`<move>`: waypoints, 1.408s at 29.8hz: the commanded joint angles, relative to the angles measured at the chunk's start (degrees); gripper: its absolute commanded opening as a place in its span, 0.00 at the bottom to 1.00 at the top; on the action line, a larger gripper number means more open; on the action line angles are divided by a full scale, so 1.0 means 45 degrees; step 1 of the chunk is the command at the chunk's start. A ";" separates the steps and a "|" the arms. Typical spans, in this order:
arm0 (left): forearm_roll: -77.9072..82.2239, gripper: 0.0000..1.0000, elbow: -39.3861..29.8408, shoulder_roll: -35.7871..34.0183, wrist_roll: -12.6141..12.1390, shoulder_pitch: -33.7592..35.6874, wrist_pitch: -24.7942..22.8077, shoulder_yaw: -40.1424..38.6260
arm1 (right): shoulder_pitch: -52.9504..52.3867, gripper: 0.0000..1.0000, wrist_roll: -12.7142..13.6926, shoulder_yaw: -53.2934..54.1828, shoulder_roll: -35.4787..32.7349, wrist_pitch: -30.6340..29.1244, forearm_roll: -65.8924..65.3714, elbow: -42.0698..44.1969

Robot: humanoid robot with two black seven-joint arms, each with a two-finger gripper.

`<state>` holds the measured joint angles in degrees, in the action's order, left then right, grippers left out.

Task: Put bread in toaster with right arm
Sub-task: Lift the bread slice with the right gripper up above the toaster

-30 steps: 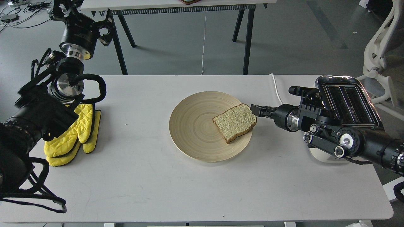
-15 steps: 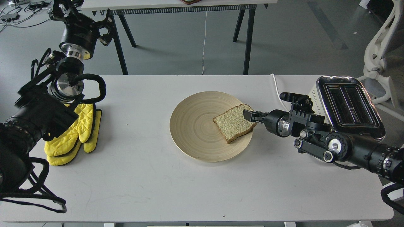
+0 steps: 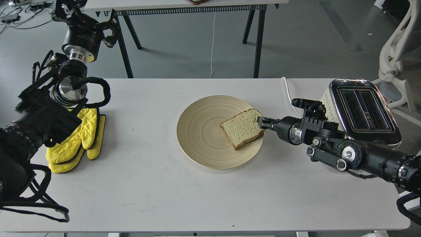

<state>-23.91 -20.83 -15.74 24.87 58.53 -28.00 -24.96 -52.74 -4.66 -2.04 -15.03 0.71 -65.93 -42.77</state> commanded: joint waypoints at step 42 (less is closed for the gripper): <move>0.0002 1.00 0.0001 0.0040 0.0000 0.0001 0.0000 -0.0019 | -0.5272 0.00 0.1034 0.0746 -1.2281 -0.1934 -0.1361 -0.7680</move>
<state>-23.90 -20.83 -15.53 24.87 58.54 -28.00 -24.96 -76.06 -0.67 1.31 -65.48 -6.93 -69.60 -74.17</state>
